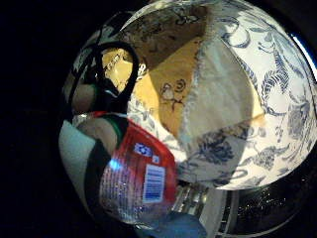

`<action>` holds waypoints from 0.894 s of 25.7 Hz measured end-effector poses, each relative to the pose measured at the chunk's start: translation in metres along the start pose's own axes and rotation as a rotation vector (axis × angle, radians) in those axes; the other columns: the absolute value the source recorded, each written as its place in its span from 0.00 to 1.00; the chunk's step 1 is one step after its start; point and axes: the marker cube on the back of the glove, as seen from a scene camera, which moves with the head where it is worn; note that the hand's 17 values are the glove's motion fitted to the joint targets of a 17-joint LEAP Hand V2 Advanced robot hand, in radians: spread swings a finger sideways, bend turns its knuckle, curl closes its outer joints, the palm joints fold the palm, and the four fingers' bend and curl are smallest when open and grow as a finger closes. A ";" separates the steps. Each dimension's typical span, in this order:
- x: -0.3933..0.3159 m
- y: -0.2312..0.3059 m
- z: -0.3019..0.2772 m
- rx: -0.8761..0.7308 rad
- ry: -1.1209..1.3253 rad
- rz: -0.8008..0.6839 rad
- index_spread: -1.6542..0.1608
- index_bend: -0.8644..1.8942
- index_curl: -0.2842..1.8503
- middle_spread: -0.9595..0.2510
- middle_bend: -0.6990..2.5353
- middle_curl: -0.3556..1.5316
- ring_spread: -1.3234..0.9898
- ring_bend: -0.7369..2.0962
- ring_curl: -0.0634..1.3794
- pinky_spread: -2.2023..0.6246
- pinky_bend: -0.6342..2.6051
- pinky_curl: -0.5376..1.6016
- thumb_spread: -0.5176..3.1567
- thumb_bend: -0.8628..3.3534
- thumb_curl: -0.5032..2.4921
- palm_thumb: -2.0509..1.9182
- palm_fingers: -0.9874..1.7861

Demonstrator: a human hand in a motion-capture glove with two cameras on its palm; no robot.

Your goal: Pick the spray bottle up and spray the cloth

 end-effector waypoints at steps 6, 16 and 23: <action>-0.001 0.000 -0.002 0.013 -0.016 0.004 0.81 0.36 0.28 0.76 0.32 0.43 0.58 0.42 0.32 0.82 0.29 0.43 0.40 0.20 0.34 0.72 0.76; 0.001 0.033 -0.006 0.165 -0.100 -0.211 0.81 0.36 0.28 0.76 0.32 0.43 0.57 0.42 0.32 0.81 0.29 0.43 0.40 0.20 0.34 0.72 0.76; 0.030 0.080 -0.025 0.547 -0.167 -0.405 0.81 0.36 0.28 0.75 0.32 0.43 0.57 0.43 0.32 0.80 0.29 0.43 0.41 0.20 0.34 0.72 0.76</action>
